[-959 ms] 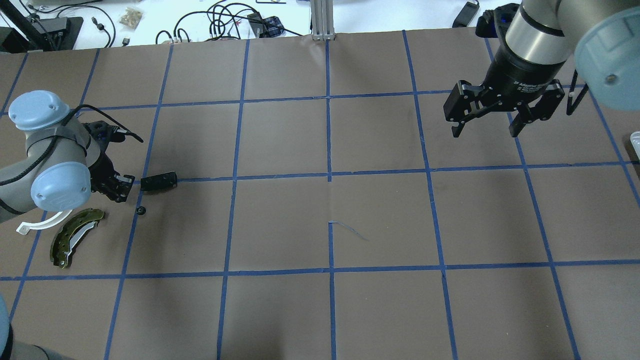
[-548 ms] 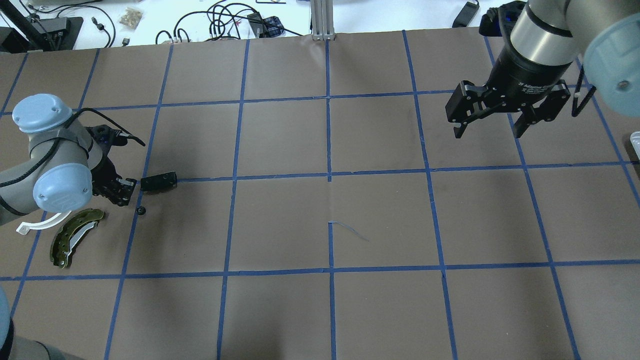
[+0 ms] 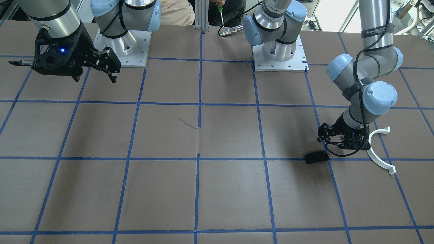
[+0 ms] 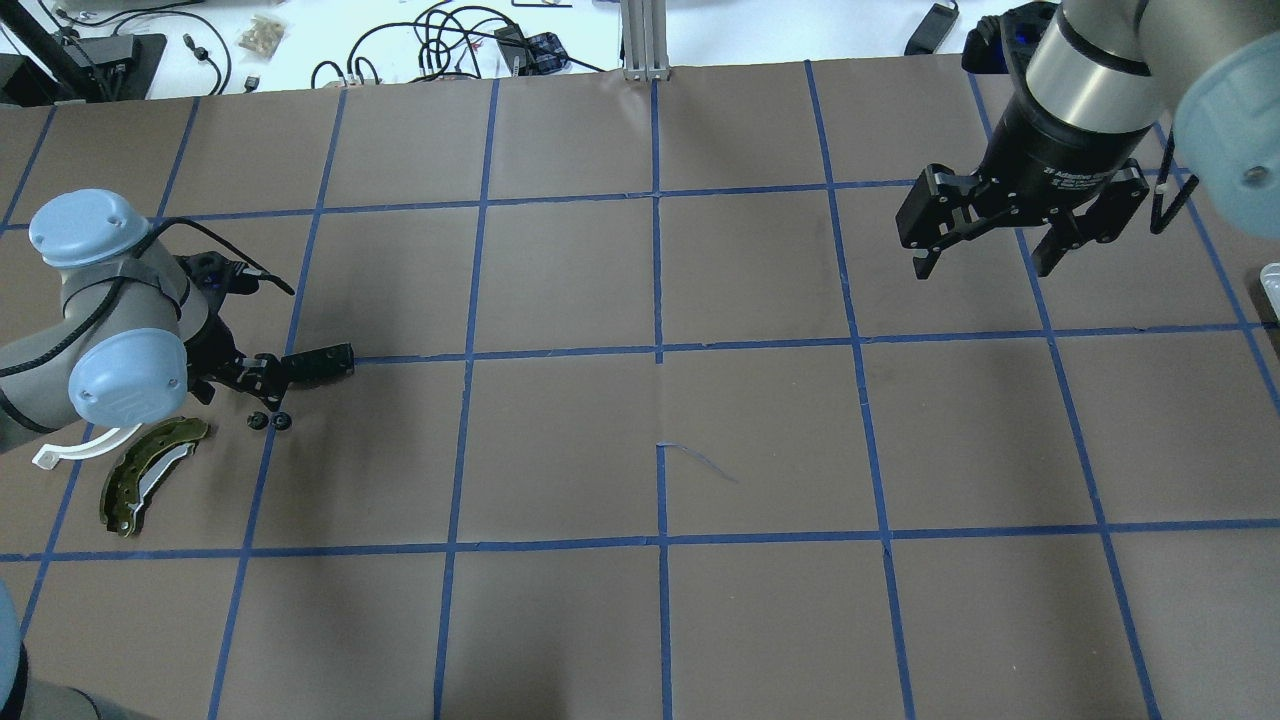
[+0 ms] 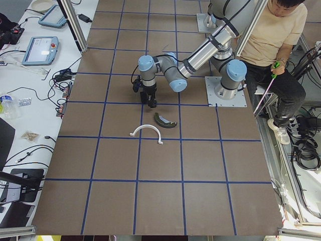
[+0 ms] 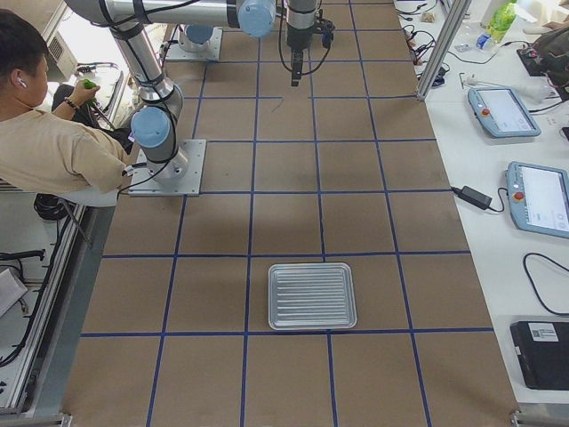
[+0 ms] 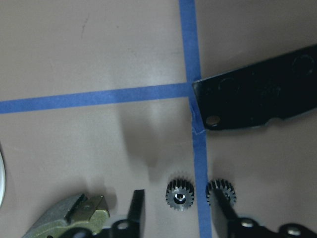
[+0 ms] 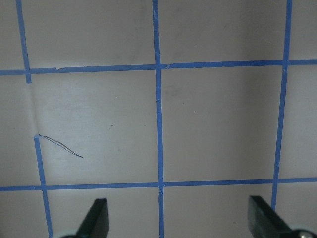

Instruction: Place bearing gear from tray to pile

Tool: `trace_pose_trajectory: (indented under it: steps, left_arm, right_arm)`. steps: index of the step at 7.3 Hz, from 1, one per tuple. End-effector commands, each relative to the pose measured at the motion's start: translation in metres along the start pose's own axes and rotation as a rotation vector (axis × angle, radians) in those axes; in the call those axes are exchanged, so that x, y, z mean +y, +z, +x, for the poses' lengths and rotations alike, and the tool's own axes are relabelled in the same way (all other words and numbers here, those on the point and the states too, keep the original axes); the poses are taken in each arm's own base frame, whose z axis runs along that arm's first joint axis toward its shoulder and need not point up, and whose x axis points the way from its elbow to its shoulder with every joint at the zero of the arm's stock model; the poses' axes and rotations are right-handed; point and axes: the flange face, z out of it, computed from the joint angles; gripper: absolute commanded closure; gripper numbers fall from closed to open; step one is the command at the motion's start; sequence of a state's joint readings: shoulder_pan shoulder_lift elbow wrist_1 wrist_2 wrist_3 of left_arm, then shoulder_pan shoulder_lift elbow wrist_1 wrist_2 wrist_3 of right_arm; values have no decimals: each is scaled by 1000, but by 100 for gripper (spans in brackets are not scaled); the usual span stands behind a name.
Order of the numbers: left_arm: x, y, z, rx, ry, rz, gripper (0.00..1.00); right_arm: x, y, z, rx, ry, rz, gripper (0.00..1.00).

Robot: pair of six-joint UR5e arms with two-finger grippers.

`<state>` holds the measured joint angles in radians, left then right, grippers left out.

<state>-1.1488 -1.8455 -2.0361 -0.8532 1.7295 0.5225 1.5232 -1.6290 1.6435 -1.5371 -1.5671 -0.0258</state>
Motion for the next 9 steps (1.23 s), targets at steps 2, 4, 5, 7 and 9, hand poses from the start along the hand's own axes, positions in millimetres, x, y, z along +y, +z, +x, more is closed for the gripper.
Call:
trace_pose_trajectory:
  steps: [2,4,5,7,9]
  left_arm:
    - [-15,-88,52,-46,-42,74,0]
    - [-11,-204,119,-12,-170,-5,0]
    - [5,-264,176,-20,-160,15,0]
    - [22,-307,228,95,-63,67,0]
    - [13,-306,229,118,-32,75,0]
  right_arm:
    - [0,0,1,1,0,1,0]
    - [0,0,1,1,0,1,0]
    - [-1,0,1,2,0,-1,0]
    - [-1,2,1,5,0,-4,0]
    - [-1,2,1,2,0,-2,0]
